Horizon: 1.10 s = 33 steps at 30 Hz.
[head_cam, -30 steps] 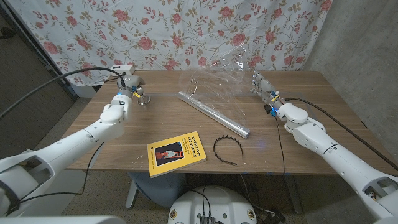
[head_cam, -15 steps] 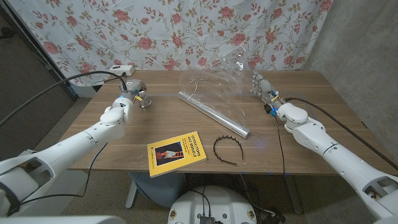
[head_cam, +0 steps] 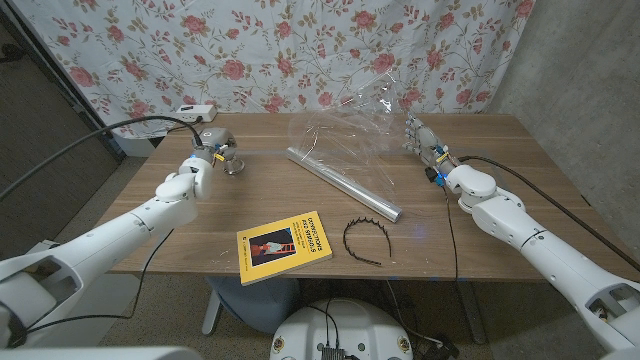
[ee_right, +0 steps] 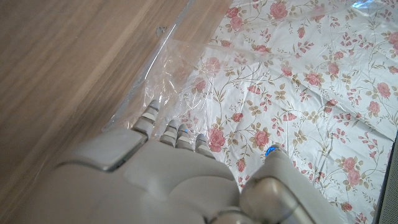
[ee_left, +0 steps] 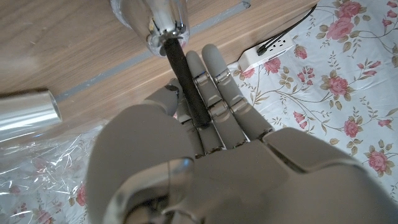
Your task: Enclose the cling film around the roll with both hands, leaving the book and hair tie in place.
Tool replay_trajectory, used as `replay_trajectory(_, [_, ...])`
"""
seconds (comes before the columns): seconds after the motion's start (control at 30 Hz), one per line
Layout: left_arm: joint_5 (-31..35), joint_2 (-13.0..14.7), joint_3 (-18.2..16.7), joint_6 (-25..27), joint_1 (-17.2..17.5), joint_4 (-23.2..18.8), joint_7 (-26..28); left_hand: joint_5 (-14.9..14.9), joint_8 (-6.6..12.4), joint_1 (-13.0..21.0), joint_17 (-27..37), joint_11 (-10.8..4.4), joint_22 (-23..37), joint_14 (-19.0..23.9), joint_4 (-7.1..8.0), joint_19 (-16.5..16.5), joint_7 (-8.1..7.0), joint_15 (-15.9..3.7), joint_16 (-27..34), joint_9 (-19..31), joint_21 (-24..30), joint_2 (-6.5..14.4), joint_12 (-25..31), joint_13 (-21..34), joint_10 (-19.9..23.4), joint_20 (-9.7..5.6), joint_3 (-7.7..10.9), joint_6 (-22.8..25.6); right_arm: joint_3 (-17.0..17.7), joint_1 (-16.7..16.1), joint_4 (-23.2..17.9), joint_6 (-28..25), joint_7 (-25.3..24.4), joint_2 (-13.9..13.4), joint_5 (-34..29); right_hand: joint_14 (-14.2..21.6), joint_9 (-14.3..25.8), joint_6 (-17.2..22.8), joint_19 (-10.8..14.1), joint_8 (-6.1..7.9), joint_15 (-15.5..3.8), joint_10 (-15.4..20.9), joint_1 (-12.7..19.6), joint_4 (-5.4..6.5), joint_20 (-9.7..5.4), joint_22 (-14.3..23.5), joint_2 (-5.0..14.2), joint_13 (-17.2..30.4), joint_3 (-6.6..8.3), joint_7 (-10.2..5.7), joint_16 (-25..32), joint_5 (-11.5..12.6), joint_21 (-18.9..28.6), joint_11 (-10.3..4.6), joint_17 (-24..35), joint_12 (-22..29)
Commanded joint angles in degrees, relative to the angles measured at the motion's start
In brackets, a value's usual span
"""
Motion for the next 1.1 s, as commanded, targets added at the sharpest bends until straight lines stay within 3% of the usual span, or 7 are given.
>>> replay_trajectory(0.03, [-1.5, 0.0, -3.6, -4.3, 3.4, -1.0, 10.2, 0.5, 0.27, 1.5, 0.0, 0.69, 0.1, 1.2, -0.45, 0.7, 1.10, -0.09, 0.4, 0.0, 0.9, 0.0, -0.5, -0.3, 0.1, -0.30, 0.13, 0.2, 0.2, -0.2, -0.4, 0.2, 0.3, -0.2, 0.3, -0.3, 0.1, 0.4, 0.5, 0.44, 0.15, 0.0, 0.2, -0.05, 0.26, 0.0, 0.53, 0.1, 0.20, -0.02, -0.2, -0.2, 0.3, -0.03, 0.3, 0.3])
replay_trajectory(0.3, [-7.9, -1.0, -7.9, -9.8, 6.0, -2.1, 13.9, 0.5, 0.01, 2.2, -0.2, 1.58, 0.0, 1.6, -0.35, 0.5, 1.62, 0.00, 0.3, -0.2, 1.4, -0.2, -1.0, -0.7, 0.2, -0.31, 0.02, 0.1, 0.1, -0.4, -0.6, 0.0, 0.4, -0.2, 0.3, -0.2, 0.1, 0.4, 0.6, 0.41, 0.18, 0.1, 0.2, -0.07, 0.18, 0.0, 0.59, 0.1, 0.20, -0.03, -0.2, -0.2, 0.3, -0.04, 0.3, 0.3])
replay_trajectory(0.53, [-15.2, -2.7, -11.7, -16.9, 8.0, -1.9, 15.5, 0.6, -0.11, 2.5, -0.6, 1.45, -0.1, 1.1, -0.21, -0.1, 1.74, 0.11, -0.2, -0.4, 1.7, -0.5, -1.5, -1.1, 0.1, -0.24, -0.04, 0.2, 0.1, -0.3, -0.6, 0.1, 0.1, -0.1, 0.2, -0.3, 0.1, 0.3, 0.6, 0.37, 0.17, 0.0, 0.2, -0.08, 0.19, 0.0, 0.62, 0.1, 0.20, 0.02, -0.2, -0.2, 0.3, -0.05, 0.3, 0.3])
replay_trajectory(0.73, [-21.5, -4.0, -14.4, -22.6, 9.2, -1.6, 14.5, 0.7, -0.23, 2.7, -0.9, 0.80, -0.3, 0.9, 0.07, -0.7, 0.96, 0.12, -0.6, -0.5, 2.0, -0.6, -1.9, -1.5, 0.2, -0.14, -0.16, 0.4, 0.2, -0.4, -0.6, 0.5, -0.1, 0.1, 0.1, -0.3, 0.1, 0.3, 0.6, 0.34, 0.18, 0.1, 0.2, -0.10, 0.13, 0.0, 0.64, 0.1, 0.20, 0.01, -0.2, -0.2, 0.3, -0.04, 0.4, 0.4])
replay_trajectory(0.87, [-21.2, -5.3, -14.9, -21.9, 9.7, -2.6, 16.6, 0.7, -0.21, 2.8, -1.0, 1.22, -0.4, 0.8, 0.08, -0.8, 1.18, 0.09, -0.7, -0.5, 2.1, -0.7, -2.1, -1.6, 0.4, -0.12, -0.18, 0.6, 0.1, -0.4, -0.4, 1.0, 0.0, 0.2, 0.0, -0.3, 0.1, 0.4, 0.6, 0.33, 0.19, 0.1, 0.2, -0.11, 0.15, 0.0, 0.65, 0.1, 0.20, 0.00, -0.2, -0.2, 0.3, -0.03, 0.4, 0.4])
replay_trajectory(0.97, [-22.3, -6.1, -15.4, -23.0, 10.1, -2.6, 16.9, 0.8, -0.29, 3.3, -1.2, 2.01, -0.7, 0.9, -0.02, -0.5, 2.28, 0.13, -0.9, -0.7, 2.5, -0.8, -2.4, -2.0, 0.6, 0.01, -0.12, 0.8, 0.2, -0.4, -0.5, 0.8, 0.0, 0.2, 0.2, -0.3, 0.1, 0.4, 0.8, 0.32, 0.17, 0.1, 0.1, -0.11, 0.01, 0.0, 0.66, 0.1, 0.18, 0.00, -0.2, -0.2, 0.4, -0.03, 0.4, 0.4])
replay_trajectory(1.1, [-21.3, -6.1, -15.2, -22.9, 10.2, -3.1, 17.3, 0.8, -0.20, 3.7, -1.3, 2.27, -1.0, 1.1, -0.04, -0.4, 2.01, 0.20, -0.9, -0.8, 2.8, -0.9, -2.6, -2.2, 0.9, 0.02, -0.13, 1.4, 0.3, -0.6, -0.6, 0.8, -0.2, 0.2, 0.3, -0.3, 0.1, 0.4, 1.0, 0.31, 0.14, 0.1, 0.0, -0.08, 0.01, 0.0, 0.66, 0.1, 0.14, 0.03, -0.2, -0.2, 0.4, -0.03, 0.4, 0.4])
